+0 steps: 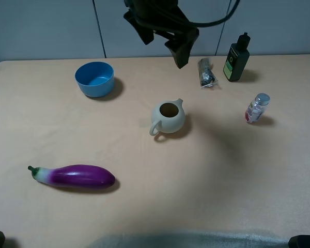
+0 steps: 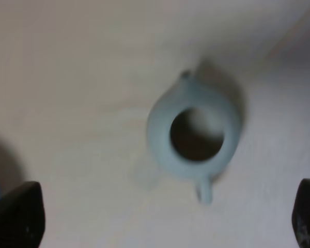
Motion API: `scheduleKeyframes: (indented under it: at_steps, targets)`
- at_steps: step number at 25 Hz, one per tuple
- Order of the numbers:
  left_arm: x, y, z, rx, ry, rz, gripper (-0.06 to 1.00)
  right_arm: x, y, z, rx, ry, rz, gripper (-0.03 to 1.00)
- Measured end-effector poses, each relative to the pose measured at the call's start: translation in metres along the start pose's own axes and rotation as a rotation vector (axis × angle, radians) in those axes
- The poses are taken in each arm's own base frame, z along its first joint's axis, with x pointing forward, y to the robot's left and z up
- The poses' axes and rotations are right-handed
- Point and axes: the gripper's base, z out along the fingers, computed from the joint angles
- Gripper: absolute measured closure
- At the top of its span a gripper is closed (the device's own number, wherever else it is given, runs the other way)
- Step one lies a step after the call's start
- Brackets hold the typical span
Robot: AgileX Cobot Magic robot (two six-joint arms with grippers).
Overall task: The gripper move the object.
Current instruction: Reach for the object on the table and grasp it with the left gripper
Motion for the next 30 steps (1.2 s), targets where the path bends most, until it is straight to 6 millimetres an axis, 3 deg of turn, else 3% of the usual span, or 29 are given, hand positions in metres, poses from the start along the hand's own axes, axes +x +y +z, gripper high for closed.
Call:
scheduleKeyframes:
  at_steps: [14,30]
  targets:
    - [-0.039,-0.059,0.071,0.106,-0.122,0.158,0.0,0.0,0.0,0.0,0.0,-0.001,0.0,0.28]
    - [-0.047,-0.113,0.128,0.142,-0.274,0.238,0.01,0.0,0.0,0.0,-0.002,-0.001,0.002,0.28]
